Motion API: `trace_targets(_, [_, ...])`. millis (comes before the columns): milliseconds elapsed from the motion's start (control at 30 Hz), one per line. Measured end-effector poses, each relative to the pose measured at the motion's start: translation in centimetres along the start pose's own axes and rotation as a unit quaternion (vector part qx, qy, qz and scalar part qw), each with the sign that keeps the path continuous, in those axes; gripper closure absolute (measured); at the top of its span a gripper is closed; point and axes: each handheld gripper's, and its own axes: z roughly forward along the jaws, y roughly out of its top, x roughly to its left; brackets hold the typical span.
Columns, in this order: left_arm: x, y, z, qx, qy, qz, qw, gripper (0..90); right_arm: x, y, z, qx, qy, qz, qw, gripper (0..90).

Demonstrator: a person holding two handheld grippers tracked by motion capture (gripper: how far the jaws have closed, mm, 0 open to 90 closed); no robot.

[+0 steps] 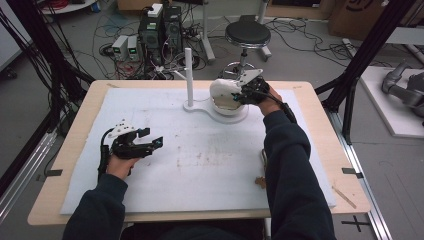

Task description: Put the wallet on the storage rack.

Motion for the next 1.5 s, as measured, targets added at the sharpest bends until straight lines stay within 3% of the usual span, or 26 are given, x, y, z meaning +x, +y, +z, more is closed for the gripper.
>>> trace_targets(33, [0.0, 0.0, 0.0, 0.001, -0.001, 0.0, 1.0, 28.2, 0.0, -0.1, -0.1, -0.012, 0.007, 0.022, 0.9997, 50.2])
trace_targets(67, [0.0, 0.0, 0.0, 0.001, -0.002, 0.0, 1.0, 28.2, -0.5, -0.1, -0.6, -0.046, 0.031, 0.077, 0.9955, 46.1])
trace_targets(100, [0.0, 0.0, 0.1, 0.001, -0.002, -0.001, 1.0, 28.2, -0.5, -0.1, -0.6, -0.046, 0.031, 0.077, 0.9955, 46.1])
trace_targets(167, [-0.1, 0.0, 0.2, 0.003, -0.003, 0.0, 1.0, 28.2, -0.8, 0.1, -1.2, -0.082, 0.042, 0.098, 0.9909, 47.2])
trace_targets(233, [-0.1, -0.1, 0.2, 0.003, -0.003, -0.001, 1.0, 28.2, -0.7, 0.6, -1.5, -0.111, 0.052, 0.108, 0.9865, 59.8])
trace_targets(267, [-0.1, 0.0, 0.2, 0.003, -0.004, 0.0, 1.0, 28.2, -0.5, 0.8, -1.4, -0.103, 0.048, 0.102, 0.9883, 66.9])
trace_targets(300, [-0.1, 0.0, 0.2, 0.003, -0.004, -0.001, 1.0, 28.2, -0.5, 0.8, -1.4, -0.103, 0.048, 0.102, 0.9883, 66.9])
trace_targets(367, [-0.1, 0.0, 0.1, 0.003, -0.004, 0.0, 1.0, 28.2, 0.0, 1.0, -0.6, -0.065, 0.041, 0.086, 0.9933, 74.8])
trace_targets(433, [-0.1, 0.0, 0.1, 0.003, -0.004, 0.001, 1.0, 28.2, 0.1, 1.0, -0.4, -0.062, 0.04, 0.087, 0.9935, 74.9])
trace_targets(467, [-0.1, 0.0, 0.1, 0.003, -0.004, 0.0, 1.0, 28.3, 0.3, 0.9, 0.0, -0.046, 0.044, 0.097, 0.9932, 78.3])
trace_targets(533, [-0.1, 0.0, 0.2, 0.004, -0.005, 0.0, 1.0, 28.2, 0.4, 0.9, 0.1, -0.035, 0.046, 0.094, 0.9939, 78.3])
trace_targets(567, [-0.1, 0.0, 0.2, 0.003, -0.006, 0.0, 1.0, 28.2, 0.7, 0.8, 0.3, -0.022, 0.054, 0.099, 0.9934, 76.5])
trace_targets(600, [-0.1, 0.0, 0.2, 0.003, -0.005, 0.0, 1.0, 28.2, 0.7, 0.8, 0.3, -0.022, 0.054, 0.099, 0.9934, 76.5])
trace_targets(667, [-0.1, 0.0, 0.1, 0.002, -0.003, 0.001, 1.0, 28.2, 0.7, 0.8, 0.0, -0.031, 0.052, 0.107, 0.9924, 66.8])
trace_targets(733, [0.0, 0.0, 0.0, 0.0, -0.003, -0.001, 1.0, 28.2, 0.7, 0.6, -0.8, -0.051, 0.055, 0.134, 0.9881, 52.8])
trace_targets(800, [0.1, 0.0, 0.0, -0.002, -0.001, -0.003, 1.0, 28.2, 0.5, 0.4, -1.6, -0.054, 0.05, 0.16, 0.9843, 43.7])
trace_targets(900, [0.2, 0.1, -0.2, -0.007, 0.004, 0.003, 1.0, 28.1, 0.4, -0.4, -3.0, -0.058, 0.054, 0.18, 0.9804, 38.3])
trace_targets(933, [0.2, 0.1, -0.2, -0.011, 0.006, 0.003, 0.9999, 27.9, 0.6, -0.7, -3.6, -0.066, 0.049, 0.187, 0.9789, 37.5])
trace_targets(967, [0.2, 0.2, -0.4, -0.013, 0.007, 0.005, 0.9999, 25.1, 1.4, -2.1, -5.0, -0.098, 0.027, 0.2, 0.9747, 35.7])
trace_targets(1033, [0.3, 0.2, -0.5, -0.019, 0.006, 0.007, 0.9998, 23.2, 1.5, -2.4, -5.2, -0.102, 0.029, 0.205, 0.973, 34.0])
trace_targets(1133, [0.4, 0.3, -0.8, -0.024, 0.01, 0.009, 0.9996, 21.2, 1.8, -3.8, -6.4, -0.045, 0.064, 0.246, 0.9662, 28.2])
trace_targets(1167, [0.5, 0.3, -0.8, -0.027, 0.012, 0.006, 0.9995, 21.2, 2.7, -4.8, -7.5, -0.061, 0.063, 0.245, 0.9655, 28.0])
trace_targets(1200, [0.6, 0.3, -0.9, -0.027, 0.012, 0.007, 0.9995, 21.2, 2.7, -4.8, -7.5, -0.061, 0.063, 0.245, 0.9655, 28.0])
trace_targets(1233, [0.7, 0.3, -1.0, -0.03, 0.014, 0.006, 0.9994, 21.2, 3.6, -5.8, -8.4, -0.066, 0.056, 0.24, 0.9669, 27.5])
trace_targets(1267, [0.8, 0.3, -1.0, -0.031, 0.015, 0.006, 0.9994, 21.2, 3.6, -5.8, -8.4, -0.066, 0.056, 0.24, 0.9669, 27.5])
trace_targets(1500, [0.9, 0.3, -1.1, -0.031, 0.018, 0.004, 0.9994, 21.2, 6.2, -10.2, -10.0, -0.073, 0.026, 0.237, 0.9683, 26.8])
